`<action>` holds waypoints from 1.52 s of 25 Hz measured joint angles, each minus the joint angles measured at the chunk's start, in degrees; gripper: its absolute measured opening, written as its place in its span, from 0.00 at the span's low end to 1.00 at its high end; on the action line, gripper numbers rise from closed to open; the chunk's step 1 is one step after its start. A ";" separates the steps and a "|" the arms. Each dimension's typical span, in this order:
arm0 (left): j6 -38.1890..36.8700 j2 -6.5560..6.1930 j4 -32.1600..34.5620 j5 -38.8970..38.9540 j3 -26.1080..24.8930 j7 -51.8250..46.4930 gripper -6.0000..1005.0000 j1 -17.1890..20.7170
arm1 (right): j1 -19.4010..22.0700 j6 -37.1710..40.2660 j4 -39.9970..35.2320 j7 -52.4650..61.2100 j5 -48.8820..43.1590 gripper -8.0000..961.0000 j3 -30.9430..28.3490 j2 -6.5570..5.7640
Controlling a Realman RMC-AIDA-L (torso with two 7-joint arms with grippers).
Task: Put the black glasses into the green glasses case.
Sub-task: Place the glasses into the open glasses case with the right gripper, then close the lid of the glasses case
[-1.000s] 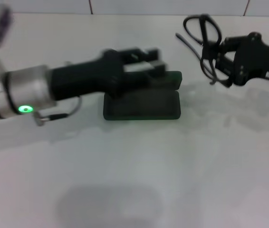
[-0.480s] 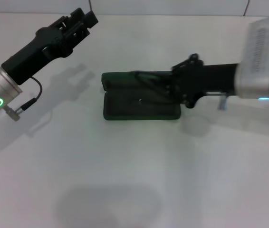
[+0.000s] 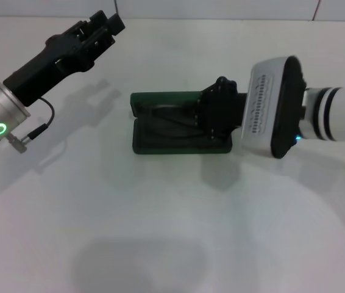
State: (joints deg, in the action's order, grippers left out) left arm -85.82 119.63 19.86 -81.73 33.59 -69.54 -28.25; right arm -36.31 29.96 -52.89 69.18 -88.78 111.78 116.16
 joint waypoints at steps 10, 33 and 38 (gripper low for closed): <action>0.50 0.10 -0.91 -0.39 0.35 0.02 0.54 -1.24 | 1.41 -9.51 -1.22 0.24 0.66 0.18 7.27 0.03; 0.57 0.09 -1.49 -0.14 0.33 -0.05 0.56 -0.67 | 9.58 -3.23 -11.95 -1.41 -0.09 0.20 5.72 -0.12; 0.75 -0.08 -1.21 -0.49 0.34 -0.25 0.56 -1.10 | 10.61 17.59 -11.59 0.97 0.34 0.20 -5.73 -0.17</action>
State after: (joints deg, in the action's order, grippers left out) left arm -85.07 119.55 18.65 -82.22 33.92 -69.79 -29.35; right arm -25.71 47.55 -64.48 70.15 -88.43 106.05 115.99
